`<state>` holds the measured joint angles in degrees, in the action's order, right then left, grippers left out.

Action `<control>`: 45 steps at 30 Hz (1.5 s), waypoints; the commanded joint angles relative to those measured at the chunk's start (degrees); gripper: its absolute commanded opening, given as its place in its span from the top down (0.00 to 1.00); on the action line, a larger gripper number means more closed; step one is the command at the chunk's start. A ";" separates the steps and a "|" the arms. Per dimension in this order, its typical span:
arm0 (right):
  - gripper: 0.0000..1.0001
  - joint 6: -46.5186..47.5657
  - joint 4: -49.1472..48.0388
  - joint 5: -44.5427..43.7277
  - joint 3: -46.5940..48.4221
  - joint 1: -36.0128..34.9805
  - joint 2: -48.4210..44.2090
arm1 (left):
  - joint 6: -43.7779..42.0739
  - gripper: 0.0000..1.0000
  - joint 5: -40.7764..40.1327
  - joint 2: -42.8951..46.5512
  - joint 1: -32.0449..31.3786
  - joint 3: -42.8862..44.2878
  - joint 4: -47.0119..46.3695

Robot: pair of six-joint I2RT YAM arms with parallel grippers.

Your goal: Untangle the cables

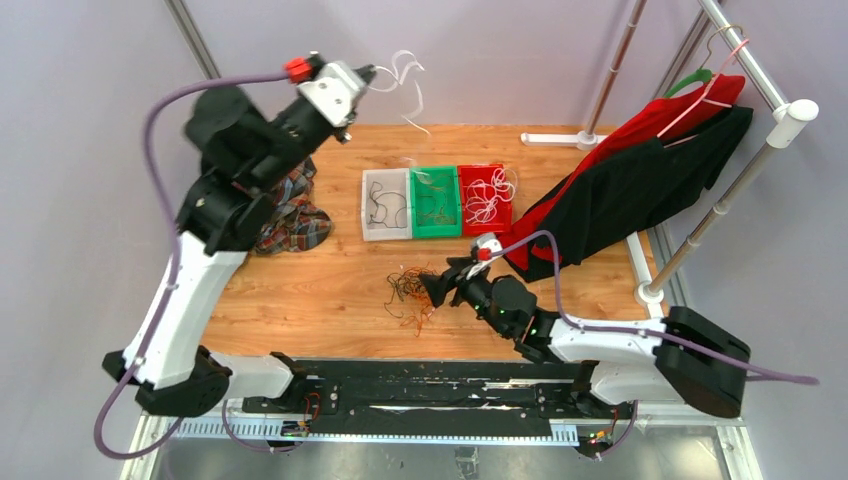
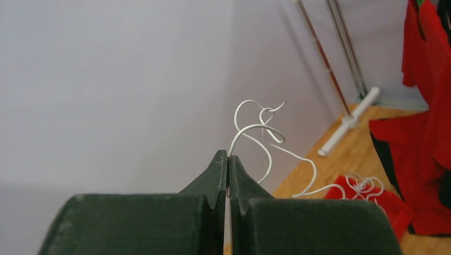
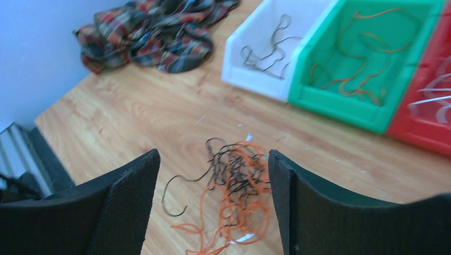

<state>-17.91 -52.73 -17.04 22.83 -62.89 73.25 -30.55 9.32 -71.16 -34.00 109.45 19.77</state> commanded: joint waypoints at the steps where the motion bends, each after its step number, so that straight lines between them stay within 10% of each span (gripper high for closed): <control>1: 0.26 1.70 10.83 -11.97 -1.09 2.54 -7.59 | 2.65 1.00 2.23 -3.43 -1.06 -3.20 -0.16; 12: 0.30 2.74 15.39 -37.11 -9.09 9.11 -26.89 | 3.30 1.00 2.28 -22.32 -6.37 2.99 -1.80; 45: 0.35 3.15 17.96 -37.18 -14.10 15.87 -34.32 | -4.76 1.00 -0.40 -52.51 -7.67 6.50 4.38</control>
<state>-15.16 -34.37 -52.58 9.15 -48.27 38.39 -31.99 8.73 -121.14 -40.49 116.86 20.25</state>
